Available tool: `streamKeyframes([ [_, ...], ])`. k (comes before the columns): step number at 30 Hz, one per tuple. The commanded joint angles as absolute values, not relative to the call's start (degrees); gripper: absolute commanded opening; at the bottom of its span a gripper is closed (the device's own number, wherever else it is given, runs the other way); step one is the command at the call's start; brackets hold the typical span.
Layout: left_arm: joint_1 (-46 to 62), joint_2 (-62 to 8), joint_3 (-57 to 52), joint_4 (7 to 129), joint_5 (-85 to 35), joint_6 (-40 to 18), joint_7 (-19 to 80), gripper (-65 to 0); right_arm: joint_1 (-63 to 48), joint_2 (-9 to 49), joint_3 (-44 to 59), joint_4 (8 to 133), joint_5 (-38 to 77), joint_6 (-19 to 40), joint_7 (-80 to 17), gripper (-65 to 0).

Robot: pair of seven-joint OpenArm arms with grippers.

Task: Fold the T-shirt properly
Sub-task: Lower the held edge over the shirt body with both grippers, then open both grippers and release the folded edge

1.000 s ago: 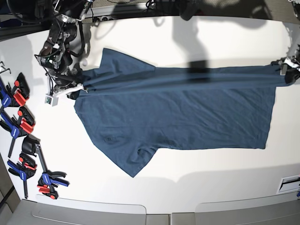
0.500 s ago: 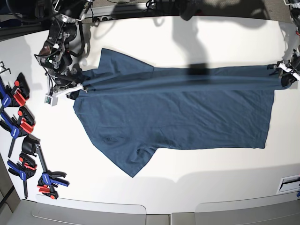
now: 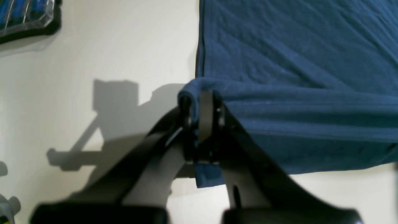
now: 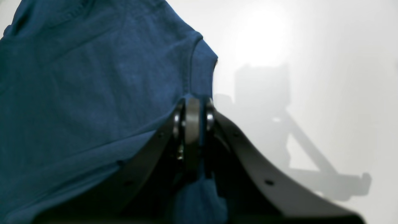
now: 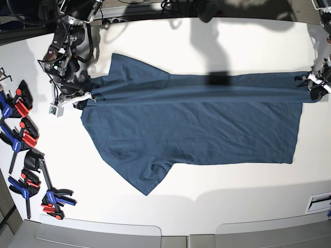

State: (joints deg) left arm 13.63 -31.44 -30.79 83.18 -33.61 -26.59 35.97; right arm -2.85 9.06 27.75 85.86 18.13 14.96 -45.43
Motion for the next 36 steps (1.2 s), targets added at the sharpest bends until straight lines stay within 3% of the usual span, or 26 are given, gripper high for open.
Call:
streamKeyframes([
  [1, 13.1, -33.0, -31.3, 83.9, -33.9, -26.1, 34.4, -65.0, -2.0, 10.0, 28.1, 86.7, 18.0, 14.5, -44.0, -65.0],
  [2, 13.1, -33.0, -31.3, 83.9, -33.9, -26.1, 34.4, -64.5, -2.0, 10.0, 28.1, 86.7, 18.0, 14.6, -44.0, -65.0],
  [3, 13.1, -33.0, -31.3, 83.9, -33.9, -26.1, 34.3, -59.7, -2.0, 10.0, 28.1, 86.7, 18.0, 14.6, -44.0, -65.0],
  [5, 13.1, -33.0, -31.3, 83.9, -33.9, -26.1, 34.2, -54.0, -2.0, 10.0, 28.1, 86.7, 18.0, 14.6, -43.9, -55.0],
  [7, 13.1, -33.0, -31.3, 83.9, -33.9, -26.1, 34.2, -53.1, -2.0, 10.0, 28.1, 86.7, 18.1, 14.6, -43.9, -43.6],
  [9, 13.1, -33.1, -31.3, 83.9, -33.9, -26.1, 34.2, -53.1, -1.9, 10.1, 28.1, 86.7, 18.2, 14.6, -43.9, -39.3],
  [18, 13.1, -33.6, -31.5, 83.9, -33.9, -26.1, 34.2, -50.7, -1.9, 10.5, 28.2, 89.2, 18.1, 14.6, -45.0, -39.3],
  [29, 13.2, -41.6, -40.7, 84.1, -36.3, -26.1, 34.6, -50.7, -2.0, 13.5, 31.9, 98.3, 15.1, 14.6, -48.9, -39.4],
  [36, 13.2, -45.5, -46.9, 84.1, -39.3, -26.1, 35.1, -50.7, -3.2, 14.2, 39.8, 98.8, 26.9, 19.5, -56.0, -39.6],
])
